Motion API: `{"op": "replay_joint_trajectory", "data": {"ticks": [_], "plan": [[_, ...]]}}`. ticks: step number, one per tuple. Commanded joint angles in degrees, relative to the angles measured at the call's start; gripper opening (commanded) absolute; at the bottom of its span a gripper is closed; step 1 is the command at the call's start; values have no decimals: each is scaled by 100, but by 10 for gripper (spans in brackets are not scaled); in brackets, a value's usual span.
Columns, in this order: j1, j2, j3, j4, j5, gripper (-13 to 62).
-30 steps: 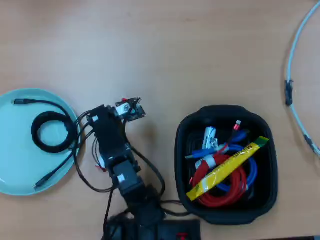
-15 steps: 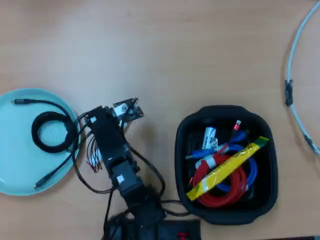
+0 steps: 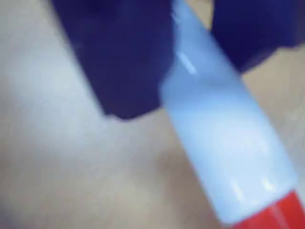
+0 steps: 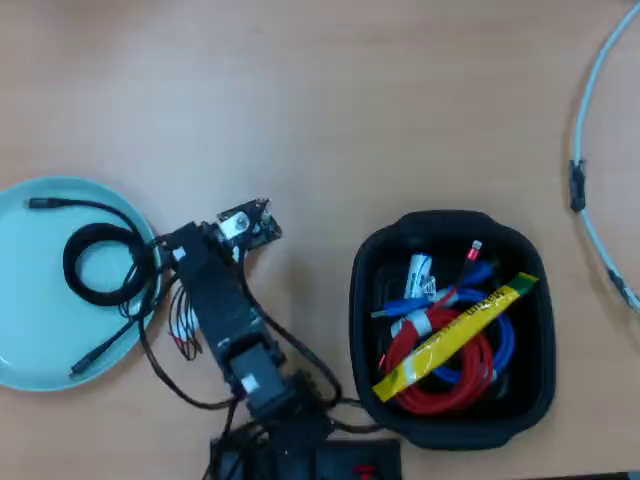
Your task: Pick up the red pen and put it in the green bowl
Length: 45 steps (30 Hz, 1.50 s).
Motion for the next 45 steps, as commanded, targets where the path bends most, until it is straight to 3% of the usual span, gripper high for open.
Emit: {"op": "replay_joint_trajectory", "data": {"ticks": [1,10,27,45], "plan": [[-114,536,-290,413,369,-77],[-686,1362,-527,431,1433,-76],[-2250,1266,-2065,185,2496,-75],[-3173,-1415,-5027,-9,2610,-76]]}}
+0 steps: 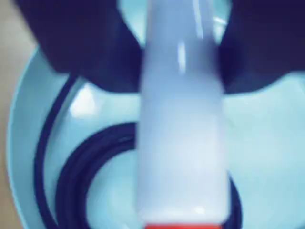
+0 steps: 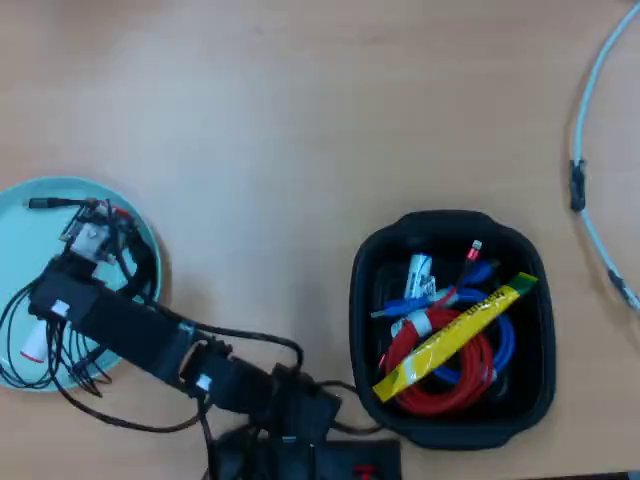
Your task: Pick up the red pen and put it in the green bowl
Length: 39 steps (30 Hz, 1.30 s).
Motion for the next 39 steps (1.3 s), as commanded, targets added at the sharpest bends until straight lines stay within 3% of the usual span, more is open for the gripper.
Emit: {"op": "replay_joint_trajectory", "data": {"ticks": [1,21,39], "plan": [[-105,-18,-773,-281,123,-76],[-545,-1784,-2496,-615,352,-75],[-677,-2461,-2479,-1011,721,-75]]}}
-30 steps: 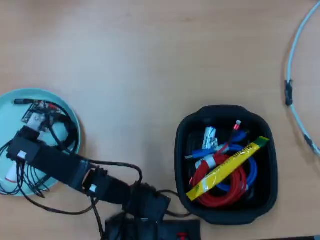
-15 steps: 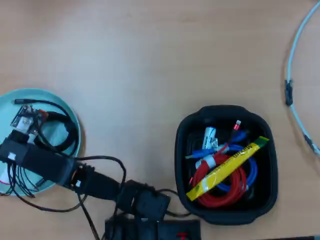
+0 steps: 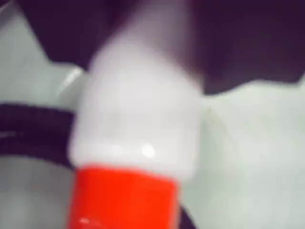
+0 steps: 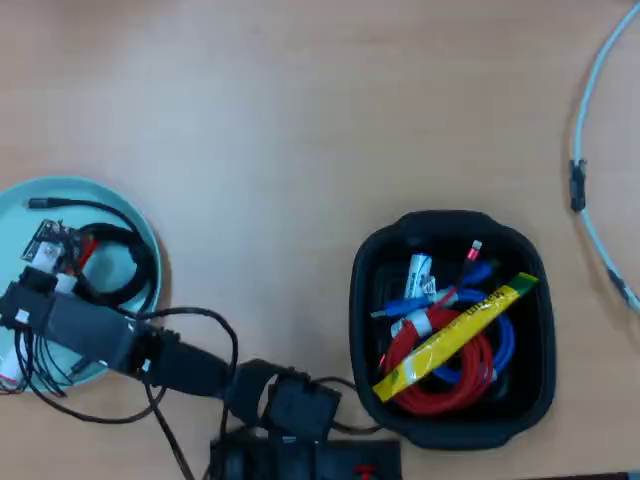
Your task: Pick up the red pen and put it in the green bowl
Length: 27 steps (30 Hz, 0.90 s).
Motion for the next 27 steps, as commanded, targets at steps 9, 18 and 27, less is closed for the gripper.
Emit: {"op": "replay_joint_trajectory", "data": {"ticks": [9,18,27], "plan": [[-53,211,-835,-132,-193,-74],[-70,185,-826,185,-747,159],[-62,211,-844,246,-738,510]]}}
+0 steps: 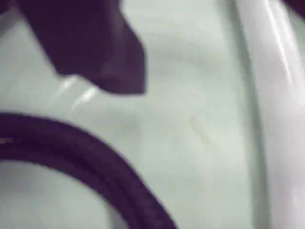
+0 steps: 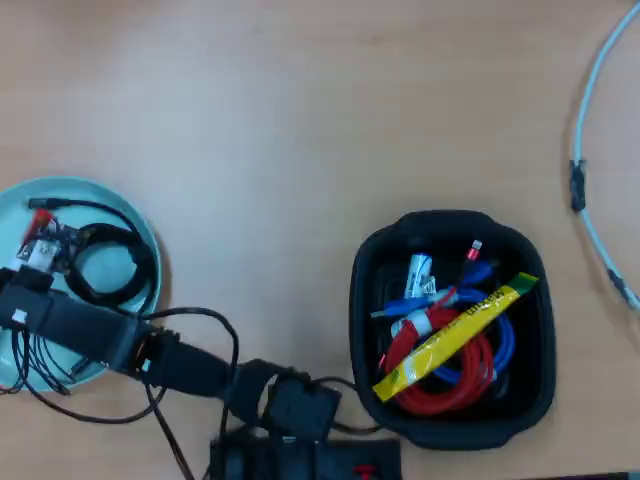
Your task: Pick up the red pen and put it in the green bowl
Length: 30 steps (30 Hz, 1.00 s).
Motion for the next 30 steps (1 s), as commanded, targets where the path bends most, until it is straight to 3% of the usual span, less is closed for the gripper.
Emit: {"op": "replay_joint_trajectory", "data": {"ticks": [1,6,17,24,30], "plan": [[-53,202,-483,18,-26,513],[-53,237,-501,176,-9,503],[519,773,-729,2109,0,378],[1626,1687,-633,2804,-35,244],[2786,1723,-606,3173,-35,229]]}}
